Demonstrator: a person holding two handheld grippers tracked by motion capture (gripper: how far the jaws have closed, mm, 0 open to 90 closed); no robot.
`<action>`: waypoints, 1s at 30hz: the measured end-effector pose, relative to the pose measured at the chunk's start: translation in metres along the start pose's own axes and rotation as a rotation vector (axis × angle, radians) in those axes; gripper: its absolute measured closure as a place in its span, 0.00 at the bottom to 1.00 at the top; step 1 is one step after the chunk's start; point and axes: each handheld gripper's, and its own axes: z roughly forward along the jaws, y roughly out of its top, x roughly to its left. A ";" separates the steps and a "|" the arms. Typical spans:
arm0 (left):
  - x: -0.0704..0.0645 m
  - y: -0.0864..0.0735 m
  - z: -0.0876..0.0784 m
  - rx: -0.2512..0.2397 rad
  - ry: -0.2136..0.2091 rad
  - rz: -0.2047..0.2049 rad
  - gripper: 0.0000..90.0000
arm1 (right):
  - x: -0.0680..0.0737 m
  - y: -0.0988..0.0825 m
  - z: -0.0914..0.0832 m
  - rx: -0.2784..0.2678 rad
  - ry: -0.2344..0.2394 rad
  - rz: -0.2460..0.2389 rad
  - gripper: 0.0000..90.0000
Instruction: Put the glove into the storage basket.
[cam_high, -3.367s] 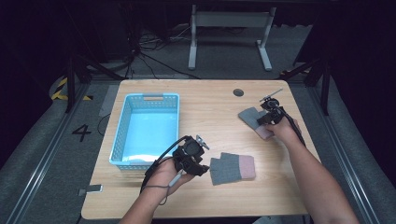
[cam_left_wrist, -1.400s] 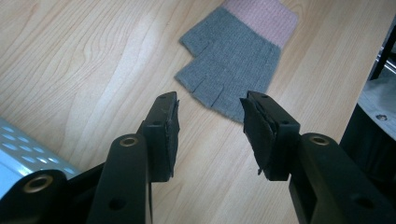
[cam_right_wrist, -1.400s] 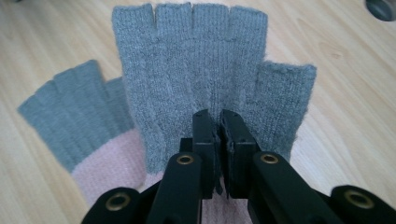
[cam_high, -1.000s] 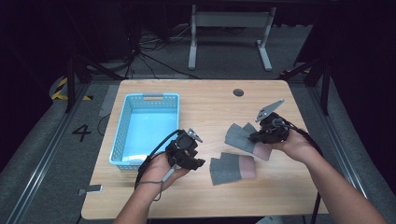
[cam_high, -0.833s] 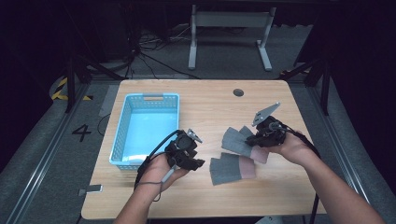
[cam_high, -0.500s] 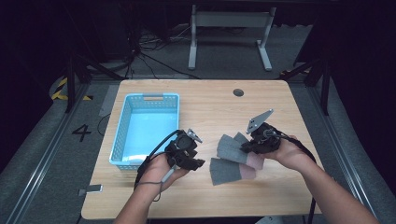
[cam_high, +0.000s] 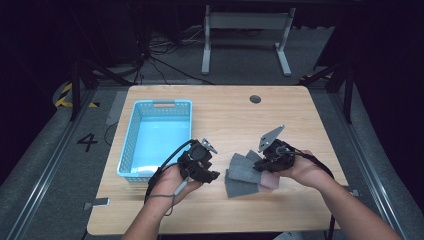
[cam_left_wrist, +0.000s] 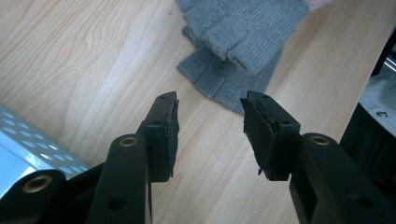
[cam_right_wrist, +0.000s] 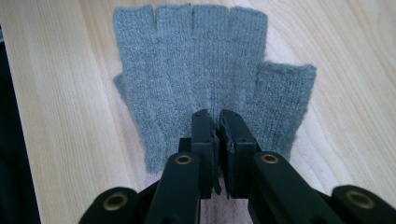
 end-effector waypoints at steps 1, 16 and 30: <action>0.000 0.000 0.000 0.001 -0.001 0.000 0.61 | 0.001 0.000 0.002 0.003 0.001 -0.002 0.94; -0.002 0.000 0.004 0.006 -0.014 0.010 0.63 | 0.007 -0.004 0.021 0.055 0.026 -0.024 0.94; -0.012 -0.002 0.028 0.102 -0.074 -0.005 0.83 | 0.011 -0.008 0.035 0.071 0.022 -0.023 0.88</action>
